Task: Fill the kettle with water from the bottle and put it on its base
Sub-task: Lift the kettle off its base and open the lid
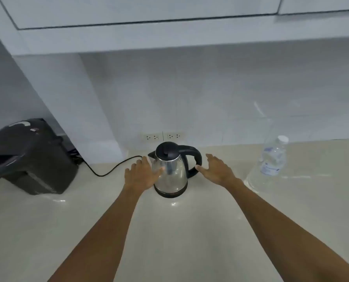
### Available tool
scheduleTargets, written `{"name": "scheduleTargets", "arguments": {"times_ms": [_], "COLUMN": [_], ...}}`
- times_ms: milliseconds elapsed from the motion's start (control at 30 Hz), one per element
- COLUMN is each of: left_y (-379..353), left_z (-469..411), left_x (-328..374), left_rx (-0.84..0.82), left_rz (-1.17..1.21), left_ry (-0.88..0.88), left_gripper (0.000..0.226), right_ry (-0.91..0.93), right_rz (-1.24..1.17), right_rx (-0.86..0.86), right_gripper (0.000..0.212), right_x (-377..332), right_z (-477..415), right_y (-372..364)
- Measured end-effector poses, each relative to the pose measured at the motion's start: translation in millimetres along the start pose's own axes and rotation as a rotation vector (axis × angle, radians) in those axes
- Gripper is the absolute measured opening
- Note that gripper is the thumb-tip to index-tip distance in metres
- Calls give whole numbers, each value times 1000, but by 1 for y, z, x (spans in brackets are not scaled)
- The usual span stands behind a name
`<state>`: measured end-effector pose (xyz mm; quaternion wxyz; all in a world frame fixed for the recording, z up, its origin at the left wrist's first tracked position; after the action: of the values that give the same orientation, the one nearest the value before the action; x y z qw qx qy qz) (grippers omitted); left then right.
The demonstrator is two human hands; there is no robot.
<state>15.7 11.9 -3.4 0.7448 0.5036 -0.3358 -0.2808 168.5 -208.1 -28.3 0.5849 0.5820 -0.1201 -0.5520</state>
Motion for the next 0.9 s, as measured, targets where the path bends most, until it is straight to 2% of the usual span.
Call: {"name": "scheduleTargets", "arguments": {"times_ms": [133, 233, 300, 400, 467, 633, 900], "left_y": [-9, -16, -20, -25, -29, -39, -27], "left_z": [-27, -49, -56, -56, -58, -68, -69], "left_x": [-8, -20, -25, -19, -18, -24, -27], "left_rx": [-59, -142, -163, -188, -187, -188, -150], "left_rz": [96, 284, 392, 522, 567, 677, 696], "left_ry": [27, -21, -74, -119, -143, -147, -190], "left_gripper": [115, 138, 131, 98, 90, 96, 107], "right_ry": [-1, 63, 113, 143, 161, 187, 202], "right_rz": [-64, -165, -224, -274, -278, -263, -242], "right_rx": [-37, -65, -72, -44, -31, -13, 44], "right_gripper": [86, 73, 61, 44, 36, 29, 26], "right_x": [15, 18, 17, 20, 23, 25, 18], "right_z": [-29, -46, -54, -63, -66, -72, -68], "right_y": [-5, -13, -17, -21, -22, -21, -12]}}
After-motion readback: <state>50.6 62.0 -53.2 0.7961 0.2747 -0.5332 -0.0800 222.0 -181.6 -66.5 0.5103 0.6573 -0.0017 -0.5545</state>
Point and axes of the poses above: each hand's wrist, its own z-axis away from the middle knuckle, its own y-axis out of the back of the hand, x = y × z, the point moved 2 cm from there along -z, towards the middle knuckle, and after that the axes turned 6 degrees about -x, right-handed, at the moved point
